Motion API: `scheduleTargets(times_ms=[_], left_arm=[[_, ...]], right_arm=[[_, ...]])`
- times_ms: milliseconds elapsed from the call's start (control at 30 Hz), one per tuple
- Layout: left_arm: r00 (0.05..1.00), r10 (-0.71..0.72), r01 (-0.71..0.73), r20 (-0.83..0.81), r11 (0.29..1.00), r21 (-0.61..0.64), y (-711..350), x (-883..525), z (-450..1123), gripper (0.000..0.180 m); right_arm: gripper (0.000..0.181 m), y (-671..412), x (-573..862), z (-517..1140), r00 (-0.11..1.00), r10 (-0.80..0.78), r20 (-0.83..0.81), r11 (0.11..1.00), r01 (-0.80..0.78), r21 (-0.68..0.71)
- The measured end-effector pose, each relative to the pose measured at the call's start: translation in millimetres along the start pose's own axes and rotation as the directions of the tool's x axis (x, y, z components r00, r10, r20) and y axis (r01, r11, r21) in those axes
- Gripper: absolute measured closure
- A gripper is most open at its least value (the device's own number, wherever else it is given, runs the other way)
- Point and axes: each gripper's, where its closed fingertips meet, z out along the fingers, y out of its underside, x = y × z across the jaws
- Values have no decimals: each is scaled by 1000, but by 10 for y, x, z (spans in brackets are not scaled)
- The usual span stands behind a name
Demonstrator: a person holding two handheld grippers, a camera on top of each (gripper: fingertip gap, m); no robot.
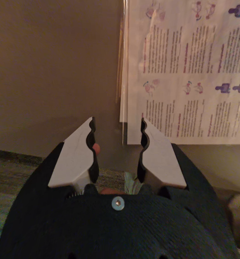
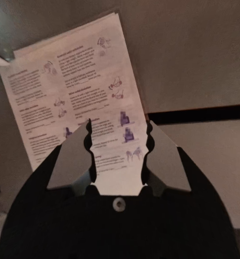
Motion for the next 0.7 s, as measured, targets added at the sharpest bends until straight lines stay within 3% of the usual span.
scheduleTargets(times_ms=[133, 333, 700], left_arm=[[999, -43, 43, -3, 999, 2, 173, -27, -87, 119], [992, -128, 128, -16, 992, -11, 339, -115, -109, 119], [994, -109, 107, -27, 993, -52, 542, -196, -57, 119]], right_arm=[[101, 80, 58, 188, 998, 20, 59, 992, -13, -125], [112, 101, -155, 244, 986, 76, 150, 981, -48, -186], [125, 168, -542, 243, 986, 116, 122, 985, -99, -139]])
